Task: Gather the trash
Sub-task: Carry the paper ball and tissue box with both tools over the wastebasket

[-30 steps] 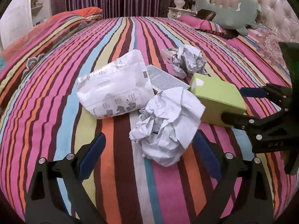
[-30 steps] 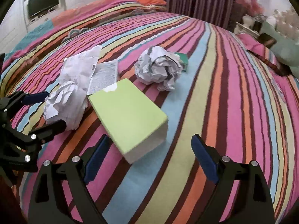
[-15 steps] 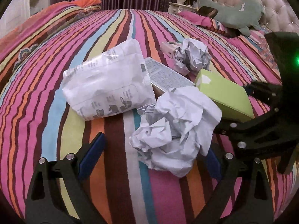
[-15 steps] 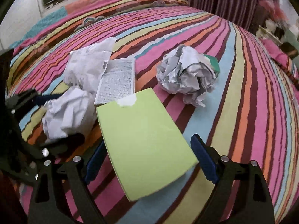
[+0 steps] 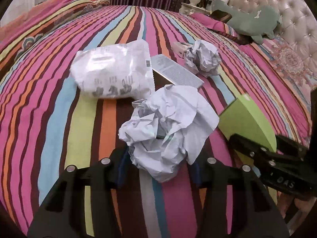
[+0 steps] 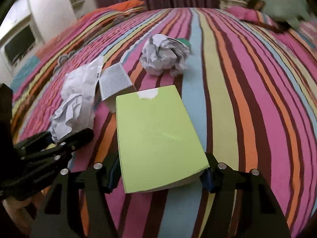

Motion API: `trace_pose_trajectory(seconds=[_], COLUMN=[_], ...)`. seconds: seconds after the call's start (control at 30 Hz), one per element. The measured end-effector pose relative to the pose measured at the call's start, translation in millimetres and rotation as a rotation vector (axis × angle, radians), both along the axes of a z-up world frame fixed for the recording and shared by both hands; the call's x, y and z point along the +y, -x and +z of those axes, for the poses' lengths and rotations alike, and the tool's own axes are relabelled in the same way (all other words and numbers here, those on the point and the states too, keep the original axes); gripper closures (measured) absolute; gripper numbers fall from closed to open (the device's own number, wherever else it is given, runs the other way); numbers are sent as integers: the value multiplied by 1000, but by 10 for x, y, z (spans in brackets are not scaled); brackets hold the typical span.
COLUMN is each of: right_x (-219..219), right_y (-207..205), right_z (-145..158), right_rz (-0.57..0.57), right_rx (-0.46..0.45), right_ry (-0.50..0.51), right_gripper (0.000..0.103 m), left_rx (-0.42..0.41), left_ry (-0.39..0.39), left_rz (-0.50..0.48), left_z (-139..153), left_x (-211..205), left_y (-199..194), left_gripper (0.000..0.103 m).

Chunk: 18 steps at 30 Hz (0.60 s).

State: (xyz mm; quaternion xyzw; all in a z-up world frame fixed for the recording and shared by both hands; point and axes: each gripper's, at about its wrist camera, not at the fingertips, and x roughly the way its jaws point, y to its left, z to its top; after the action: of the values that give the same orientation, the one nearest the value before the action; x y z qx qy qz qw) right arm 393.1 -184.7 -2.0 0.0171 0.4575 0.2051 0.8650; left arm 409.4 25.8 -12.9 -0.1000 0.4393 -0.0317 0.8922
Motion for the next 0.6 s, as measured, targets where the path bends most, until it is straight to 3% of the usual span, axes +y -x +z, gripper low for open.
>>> trace_pose_trajectory(seconds=[0.33,0.6], right_x=[-238,-161], right_y=[795,1214], right_z=[-16,12], right_rz=[-138,-151], right_rx=[32,39], right_ry=[-107,-135], right_gripper=[43,43], left_rx=[-16,-26], left_ry=[45,44], left_rz=[1,-29], left_z=[-22,-5], left_x=[80,105], left_y=[843,1394], left_gripper=[54,54])
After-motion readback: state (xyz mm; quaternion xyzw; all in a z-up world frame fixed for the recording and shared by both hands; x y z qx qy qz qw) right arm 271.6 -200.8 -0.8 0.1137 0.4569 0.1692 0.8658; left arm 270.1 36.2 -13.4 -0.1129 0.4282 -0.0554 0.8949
